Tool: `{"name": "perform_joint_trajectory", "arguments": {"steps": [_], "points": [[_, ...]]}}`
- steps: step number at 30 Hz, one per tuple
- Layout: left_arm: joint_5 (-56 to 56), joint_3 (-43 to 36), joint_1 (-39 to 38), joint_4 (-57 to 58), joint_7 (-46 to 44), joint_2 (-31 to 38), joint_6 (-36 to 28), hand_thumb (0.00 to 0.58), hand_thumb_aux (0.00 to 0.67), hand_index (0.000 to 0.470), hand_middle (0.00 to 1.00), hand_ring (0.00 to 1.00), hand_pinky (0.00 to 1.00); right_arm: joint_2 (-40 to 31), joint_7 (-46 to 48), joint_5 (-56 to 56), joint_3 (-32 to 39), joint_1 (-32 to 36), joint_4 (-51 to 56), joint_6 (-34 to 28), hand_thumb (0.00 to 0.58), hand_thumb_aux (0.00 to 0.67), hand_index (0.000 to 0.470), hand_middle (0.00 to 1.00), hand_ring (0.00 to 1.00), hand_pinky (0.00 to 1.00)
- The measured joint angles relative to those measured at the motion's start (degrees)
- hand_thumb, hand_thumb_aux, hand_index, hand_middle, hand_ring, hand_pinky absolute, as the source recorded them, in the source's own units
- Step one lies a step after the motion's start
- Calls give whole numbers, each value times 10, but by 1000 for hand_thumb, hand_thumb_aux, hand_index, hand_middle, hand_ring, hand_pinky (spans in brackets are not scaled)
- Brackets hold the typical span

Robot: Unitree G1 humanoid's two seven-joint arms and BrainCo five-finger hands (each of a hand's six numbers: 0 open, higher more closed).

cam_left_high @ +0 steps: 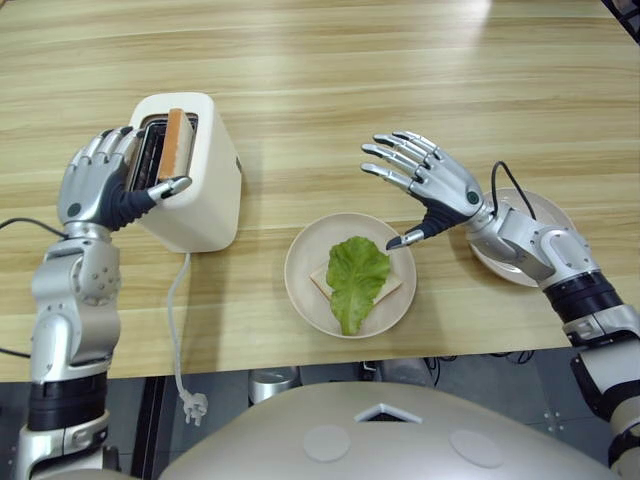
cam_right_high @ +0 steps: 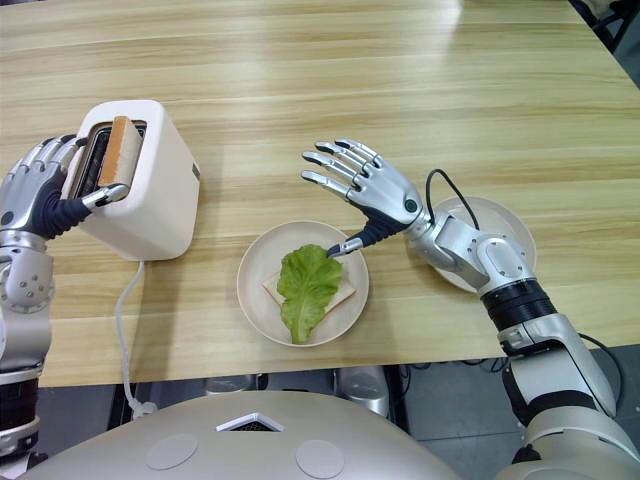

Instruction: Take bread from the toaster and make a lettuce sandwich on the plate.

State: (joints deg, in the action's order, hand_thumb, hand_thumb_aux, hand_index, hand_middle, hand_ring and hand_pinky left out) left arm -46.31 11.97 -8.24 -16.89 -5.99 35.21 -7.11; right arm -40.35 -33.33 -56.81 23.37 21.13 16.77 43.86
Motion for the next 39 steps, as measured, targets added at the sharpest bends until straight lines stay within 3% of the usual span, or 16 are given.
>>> {"name": "perform_joint_trajectory", "arguments": {"steps": [1,2,3,4,5,7,18,19,21,22,23,28,31,39], "points": [[-7,-4,5,4,1,0,-8,187,118,81,0,0,0,2,0,1,0,-3,0,0,87,53,36,0,0,0],[-9,-5,7,6,2,-1,-10,408,305,209,0,0,0,2,0,1,0,-5,0,1,108,66,45,0,0,0],[-10,-9,10,7,2,-1,-14,542,499,343,0,0,0,2,0,1,-1,-8,1,1,116,71,49,0,0,0],[-13,-16,11,7,2,-1,-16,542,499,343,0,0,0,3,0,3,-1,-10,1,1,116,71,49,0,0,0],[-14,-24,13,8,2,-2,-18,580,670,460,0,0,0,5,0,6,-1,-12,1,1,116,71,49,0,0,0],[-14,-34,17,12,1,-4,-20,580,670,460,0,0,0,8,0,7,-1,-12,1,2,79,47,32,0,0,0],[-8,-52,36,24,4,-7,-36,580,670,460,0,0,0,13,-2,13,-1,-19,5,2,71,42,29,0,0,0],[-8,-52,37,24,7,-9,-37,580,670,460,0,0,0,13,-2,13,-1,-20,6,2,31,18,13,0,0,0],[-4,-48,46,22,23,-15,-36,580,670,460,0,0,0,13,-2,13,-1,-20,7,2,23,13,9,0,0,0],[-3,-43,51,19,32,-18,-35,580,670,460,549,549,549,14,-2,13,-1,-20,7,1,5,3,2,0,0,0],[-1,-33,56,9,45,-21,-33,580,670,460,1000,1000,1000,15,-2,13,-1,-20,7,1,0,0,0,0,0,0],[16,41,88,-75,137,-28,3,580,670,460,1000,1000,1000,19,-4,13,-1,-20,9,0,0,0,0,0,0,0],[66,63,102,-129,148,-47,36,580,670,460,1000,1000,1000,20,-6,13,-2,-19,10,-1,0,0,0,0,0,0],[324,-22,93,-159,4,-134,57,580,670,460,1000,1000,1000,19,-17,21,-29,-28,-9,1,0,0,0,0,0,0]]}}
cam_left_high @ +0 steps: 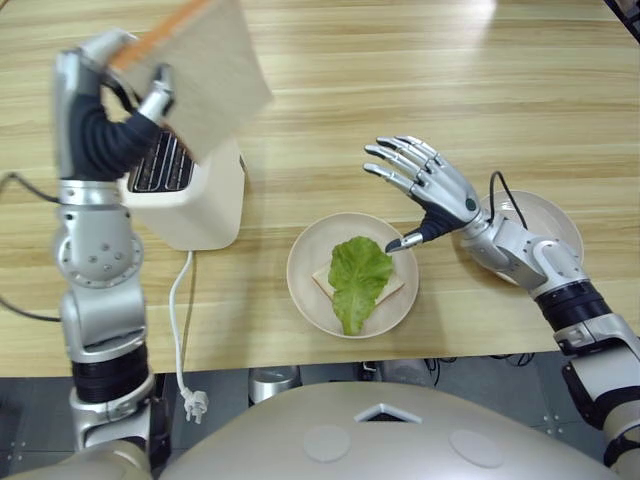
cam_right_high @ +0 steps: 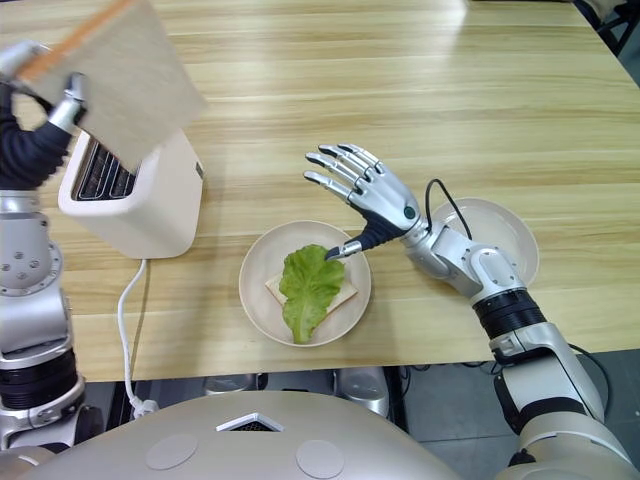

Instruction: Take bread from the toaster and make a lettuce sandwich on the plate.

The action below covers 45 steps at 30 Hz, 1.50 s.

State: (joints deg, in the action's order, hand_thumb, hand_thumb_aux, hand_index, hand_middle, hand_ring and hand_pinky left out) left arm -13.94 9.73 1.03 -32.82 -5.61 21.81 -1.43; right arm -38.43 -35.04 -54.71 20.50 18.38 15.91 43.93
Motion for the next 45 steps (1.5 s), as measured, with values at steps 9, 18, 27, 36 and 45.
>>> {"name": "perform_joint_trajectory", "arguments": {"steps": [9,18,27,36,45], "points": [[114,-143,-103,35,-84,-92,-22,580,670,460,1000,1000,1000,-10,-35,38,-70,-78,-107,52,0,0,0,0,0,0],[178,-211,-208,84,-97,-157,-79,580,670,460,1000,1000,1000,-30,58,53,-58,-141,-144,106,0,0,0,0,0,0],[192,-229,-238,114,-87,-173,-112,580,670,460,1000,1000,1000,-30,136,0,-14,-155,-149,128,0,0,0,0,0,0],[184,-248,-247,151,-67,-180,-114,580,670,460,1000,1000,1000,-36,179,-29,7,-156,-149,132,0,0,0,0,0,0],[176,-257,-247,166,-59,-179,-109,580,670,460,1000,1000,1000,-37,200,-26,13,-155,-145,133,0,0,0,0,0,0]]}}
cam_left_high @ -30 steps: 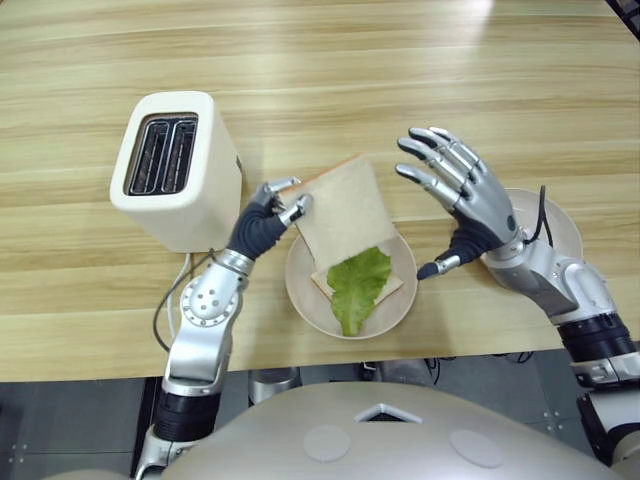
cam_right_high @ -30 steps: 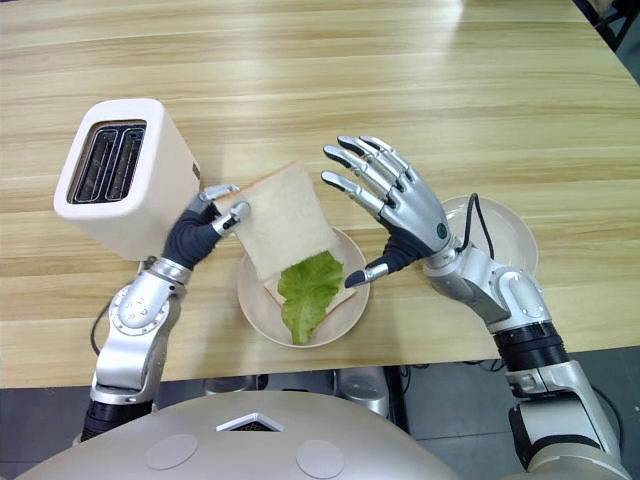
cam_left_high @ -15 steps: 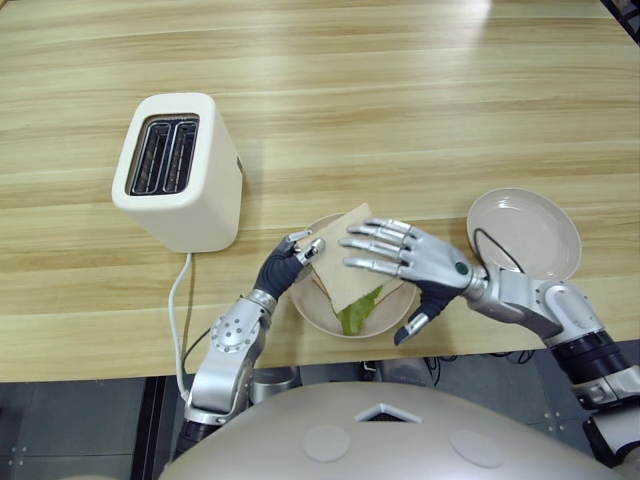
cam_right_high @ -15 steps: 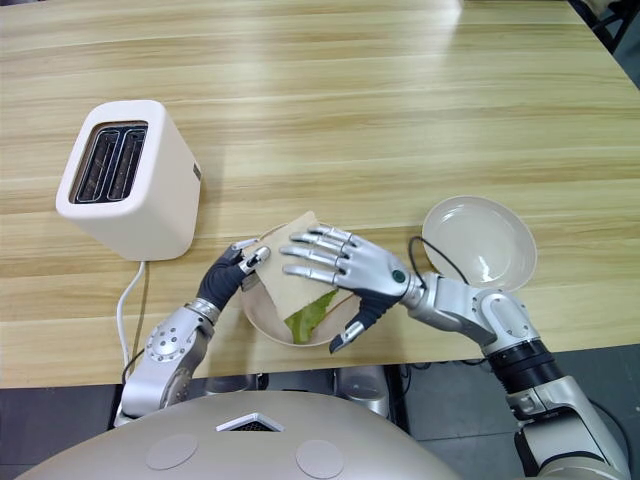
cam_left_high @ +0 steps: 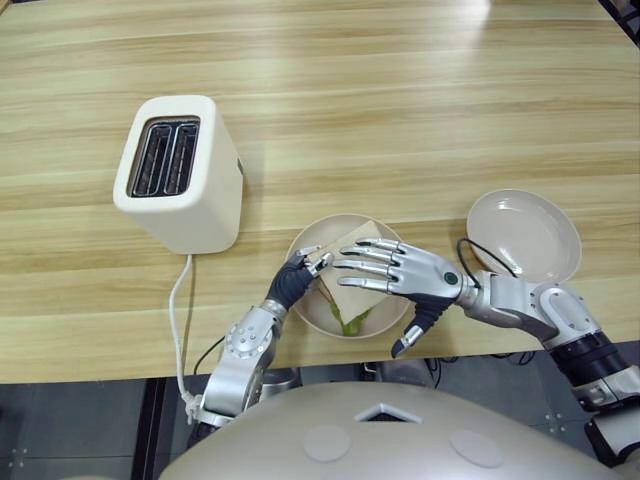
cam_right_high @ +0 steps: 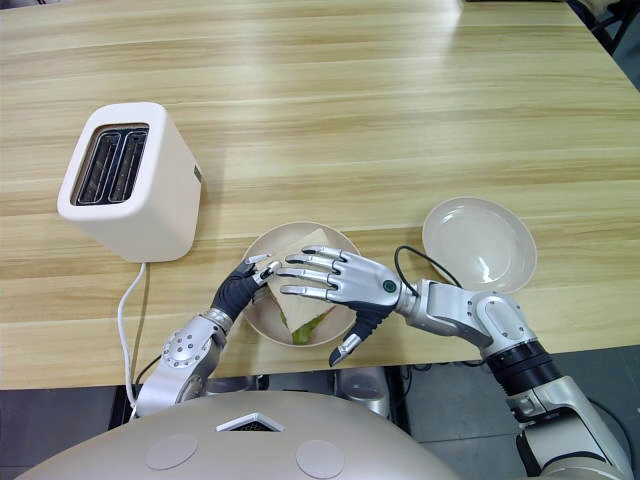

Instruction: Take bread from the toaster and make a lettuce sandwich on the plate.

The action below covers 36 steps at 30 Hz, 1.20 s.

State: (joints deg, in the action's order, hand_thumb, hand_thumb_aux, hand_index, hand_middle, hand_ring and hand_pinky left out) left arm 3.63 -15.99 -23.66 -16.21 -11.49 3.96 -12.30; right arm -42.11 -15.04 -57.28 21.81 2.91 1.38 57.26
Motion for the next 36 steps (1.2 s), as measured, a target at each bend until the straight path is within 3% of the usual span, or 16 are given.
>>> {"name": "perform_joint_trajectory", "arguments": {"steps": [8,17,18,19,22,23,24,26,28,29,30,35,36], "points": [[-10,0,2,13,6,3,0,580,670,460,1000,1000,1000,-17,133,46,38,2,17,-29,0,0,0,0,0,0],[-18,1,8,17,9,5,0,580,670,460,1000,1000,1000,-21,172,80,45,9,21,-39,0,0,0,0,0,0],[-23,0,9,17,10,9,0,578,633,435,1000,1000,1000,-21,176,84,48,11,24,-39,0,0,0,0,0,0],[-31,0,11,17,11,14,1,524,462,317,1000,1000,1000,-20,181,87,51,12,26,-40,0,0,0,0,0,0],[-61,-9,18,17,17,24,7,413,310,213,1000,1000,1000,-20,191,92,56,13,32,-43,0,0,0,0,0,0],[-70,-12,19,17,19,27,8,316,218,150,1000,1000,1000,-20,192,93,57,13,37,-45,0,0,0,0,0,0],[-76,-11,22,17,20,30,9,271,181,124,1000,1000,1000,-20,193,94,57,13,41,-45,0,0,0,0,0,0],[-80,-1,33,15,25,38,9,268,179,123,1000,1000,1000,-20,193,98,60,14,45,-45,0,0,0,0,0,0],[-86,37,52,-3,42,45,17,168,105,72,1000,1000,1000,-21,200,99,62,14,51,-46,0,0,0,0,0,0],[-94,64,69,-30,56,51,27,168,105,72,1000,1000,1000,-21,202,100,65,9,61,-47,0,0,0,0,0,0],[-100,82,79,-51,65,60,35,66,39,27,1000,1000,1000,-21,203,102,65,8,62,-47,0,0,0,0,0,0],[-146,144,97,-112,101,86,53,104,63,43,1000,1000,1000,-21,203,103,64,7,64,-48,0,0,0,0,0,0],[-147,148,97,-114,105,85,52,168,105,72,1000,1000,1000,-21,201,102,64,7,64,-48,0,0,0,0,0,0]]}}
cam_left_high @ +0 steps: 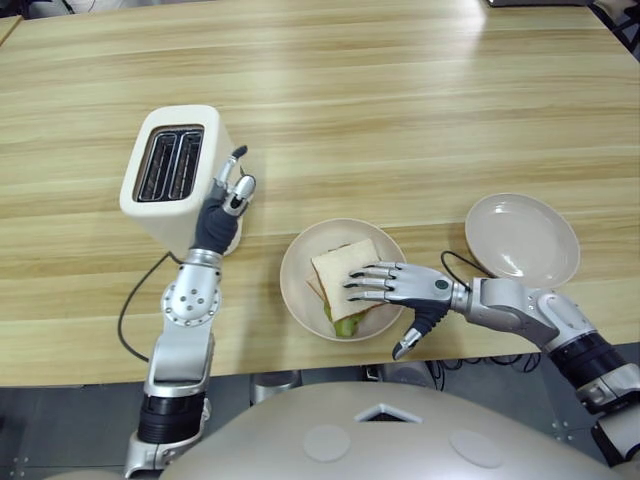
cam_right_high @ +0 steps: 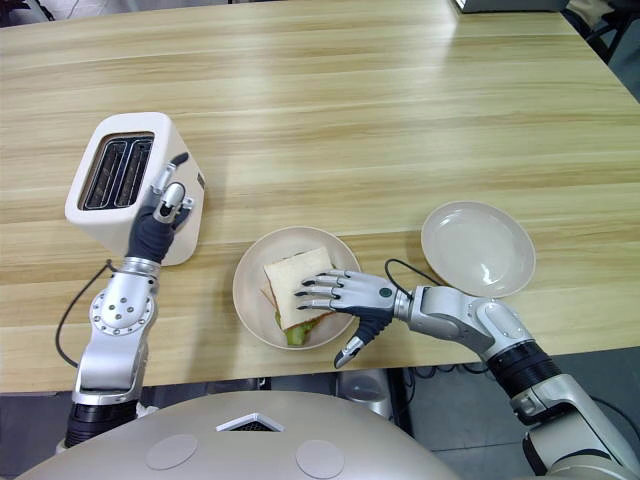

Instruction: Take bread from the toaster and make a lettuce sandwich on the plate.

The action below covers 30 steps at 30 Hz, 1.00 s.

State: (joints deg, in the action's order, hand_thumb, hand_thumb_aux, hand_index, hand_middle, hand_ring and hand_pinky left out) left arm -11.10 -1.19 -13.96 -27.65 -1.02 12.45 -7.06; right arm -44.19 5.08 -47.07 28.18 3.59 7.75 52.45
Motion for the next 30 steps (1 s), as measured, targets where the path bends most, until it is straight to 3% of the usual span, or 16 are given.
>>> {"name": "perform_joint_trajectory", "arguments": {"steps": [6,7,8,9,10,12,16,21,26,30], "points": [[-2,-15,-11,2,1,-21,0,175,110,76,1000,1000,1000,7,-26,-19,-3,1,4,-3,0,0,0,0,0,0],[-2,-20,-12,4,-1,-22,2,223,145,99,1000,1000,1000,9,-34,-23,-4,1,4,-3,0,0,0,0,0,0],[-1,-27,-13,6,-4,-23,5,538,489,336,1000,1000,1000,13,-44,-27,-5,1,6,-6,307,210,144,0,0,0],[-1,-34,-16,7,-8,-25,10,580,670,460,1000,1000,1000,17,-53,-28,-9,1,6,-8,493,410,281,851,851,851],[1,-42,-19,7,-13,-27,18,580,670,460,1000,1000,1000,26,-61,-15,-19,-1,7,-10,580,670,460,1000,1000,1000],[6,-52,-20,7,-22,-28,25,580,670,460,1000,1000,1000,40,-70,15,-34,-1,7,-11,580,670,460,1000,1000,1000],[57,-54,-23,0,-60,-27,52,580,670,460,1000,1000,1000,88,-85,183,-72,-8,-8,7,580,670,460,1000,1000,1000],[185,-41,-25,-47,-125,-23,59,580,670,460,1000,1000,1000,107,-39,402,-77,-23,-69,-9,580,670,460,1000,1000,1000],[303,1,-35,-85,-190,14,53,580,670,460,1000,1000,1000,95,67,609,-88,-41,-114,-110,580,670,460,1000,1000,1000],[340,7,-119,-84,-299,112,65,580,670,460,1000,1000,1000,2,235,722,-89,-92,-110,-202,580,670,460,1000,1000,1000]]}}
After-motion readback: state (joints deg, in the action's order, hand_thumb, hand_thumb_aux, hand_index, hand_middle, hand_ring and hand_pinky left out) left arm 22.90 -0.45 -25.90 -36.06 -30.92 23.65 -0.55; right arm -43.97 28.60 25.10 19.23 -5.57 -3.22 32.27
